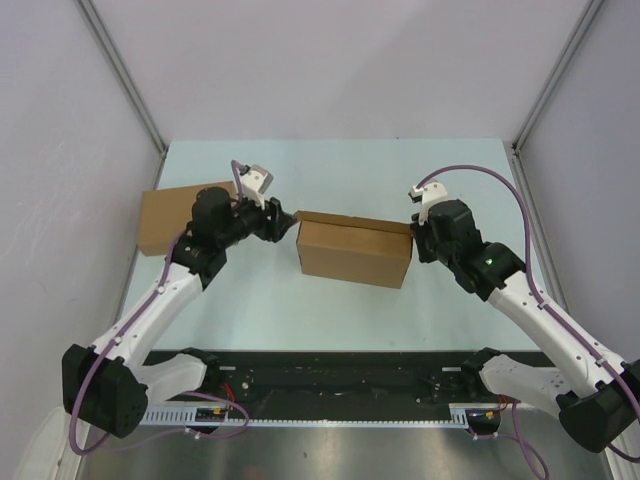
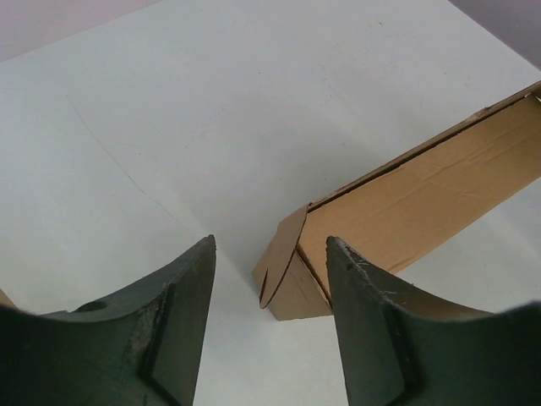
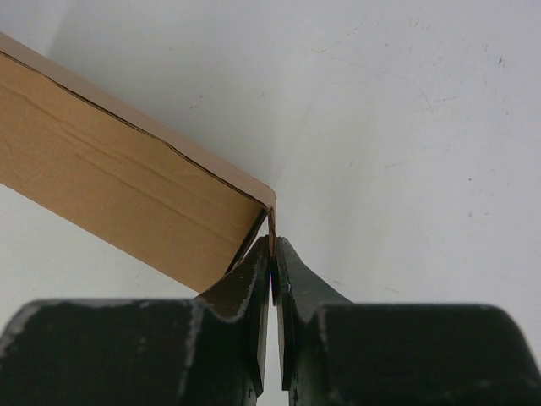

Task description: Fold the paper box

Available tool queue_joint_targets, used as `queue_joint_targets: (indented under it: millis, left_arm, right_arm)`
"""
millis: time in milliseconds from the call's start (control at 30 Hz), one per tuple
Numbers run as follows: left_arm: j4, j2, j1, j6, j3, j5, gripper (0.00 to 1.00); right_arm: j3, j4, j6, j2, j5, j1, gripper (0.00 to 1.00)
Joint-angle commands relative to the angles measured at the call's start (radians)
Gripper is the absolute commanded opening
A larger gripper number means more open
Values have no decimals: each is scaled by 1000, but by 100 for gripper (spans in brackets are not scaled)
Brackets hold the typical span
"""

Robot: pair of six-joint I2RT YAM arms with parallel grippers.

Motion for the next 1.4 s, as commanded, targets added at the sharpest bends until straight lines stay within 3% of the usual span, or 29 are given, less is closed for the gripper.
queue_joint_targets:
  millis: [0, 533, 700, 1067, 1367]
  left_arm:
    - [-13, -2, -24, 26, 16, -10, 58]
    - [-17, 58, -60, 35, 43, -27, 19]
    - [-8, 46, -93, -1, 26, -64, 13]
    - [-39, 24, -117, -66, 19, -145, 2]
    - [-77, 49, -125, -86, 48, -145, 0]
  right_arm:
    - [47, 24, -18, 0, 14, 3, 10]
    - [73, 12, 11, 25, -6, -9, 7]
    - [99, 7, 48, 35, -15, -9, 0]
    - [117, 22, 200, 60, -47, -27, 0]
    - [117, 62, 337, 106, -175, -138, 0]
